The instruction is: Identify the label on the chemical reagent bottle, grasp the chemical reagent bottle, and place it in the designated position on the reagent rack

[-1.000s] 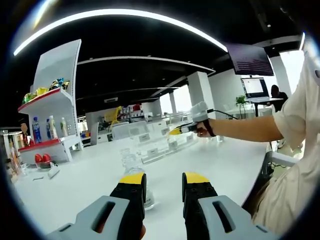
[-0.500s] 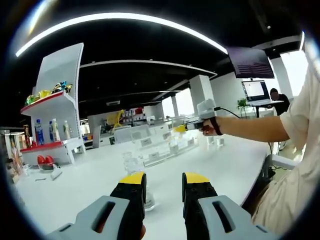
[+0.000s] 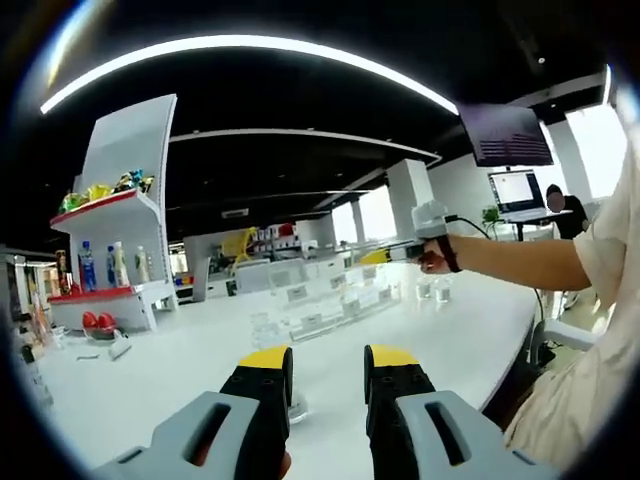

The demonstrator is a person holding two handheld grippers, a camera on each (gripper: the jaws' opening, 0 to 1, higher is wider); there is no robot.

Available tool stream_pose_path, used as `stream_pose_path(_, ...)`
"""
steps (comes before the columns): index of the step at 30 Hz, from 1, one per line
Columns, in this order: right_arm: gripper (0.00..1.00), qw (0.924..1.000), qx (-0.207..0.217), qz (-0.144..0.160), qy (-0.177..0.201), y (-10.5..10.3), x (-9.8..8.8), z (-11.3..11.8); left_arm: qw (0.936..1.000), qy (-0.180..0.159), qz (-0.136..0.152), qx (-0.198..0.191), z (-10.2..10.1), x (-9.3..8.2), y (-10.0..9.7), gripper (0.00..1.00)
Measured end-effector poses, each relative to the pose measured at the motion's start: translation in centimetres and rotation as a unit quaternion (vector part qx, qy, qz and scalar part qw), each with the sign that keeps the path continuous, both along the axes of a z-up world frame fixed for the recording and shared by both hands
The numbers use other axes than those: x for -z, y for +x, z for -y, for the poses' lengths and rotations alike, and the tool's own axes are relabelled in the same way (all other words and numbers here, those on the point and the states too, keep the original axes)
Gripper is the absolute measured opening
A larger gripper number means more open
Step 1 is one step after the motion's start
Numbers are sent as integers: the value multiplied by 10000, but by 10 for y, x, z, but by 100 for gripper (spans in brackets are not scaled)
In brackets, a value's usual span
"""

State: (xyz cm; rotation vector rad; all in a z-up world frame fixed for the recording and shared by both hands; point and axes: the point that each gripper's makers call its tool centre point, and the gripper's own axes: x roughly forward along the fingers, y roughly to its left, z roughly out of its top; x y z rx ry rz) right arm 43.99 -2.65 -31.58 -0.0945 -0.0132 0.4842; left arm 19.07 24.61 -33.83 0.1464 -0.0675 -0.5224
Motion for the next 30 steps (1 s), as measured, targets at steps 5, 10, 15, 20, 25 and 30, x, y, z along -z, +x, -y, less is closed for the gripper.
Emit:
stream_pose_path(5, 36, 9999, 50, 118, 68, -12, -10, 9, 9997, -218, 17, -133, -7, -5, -1, 30)
stream_pose_path(10, 36, 9997, 126, 192, 74, -20, -19, 21, 9996, -133, 99, -226, -10, -7, -3, 30)
stream_pose_path(15, 35, 9995, 144, 266, 52, -38, -27, 30, 9995, -111, 179, -247, -10, -9, -6, 30)
stream_pose_path(20, 35, 9994, 192, 296, 49, -52, -29, 42, 9994, -130, 213, -251, -8, -10, -10, 30)
stream_pose_path(25, 36, 9988, 310, 350, 112, -66, -33, 60, 9993, -106, 258, -252, -6, -11, -15, 30)
stream_pose_path(30, 36, 9985, 369, 407, 77, -78, -36, 71, 9991, -97, 363, -217, 0, -15, -21, 30)
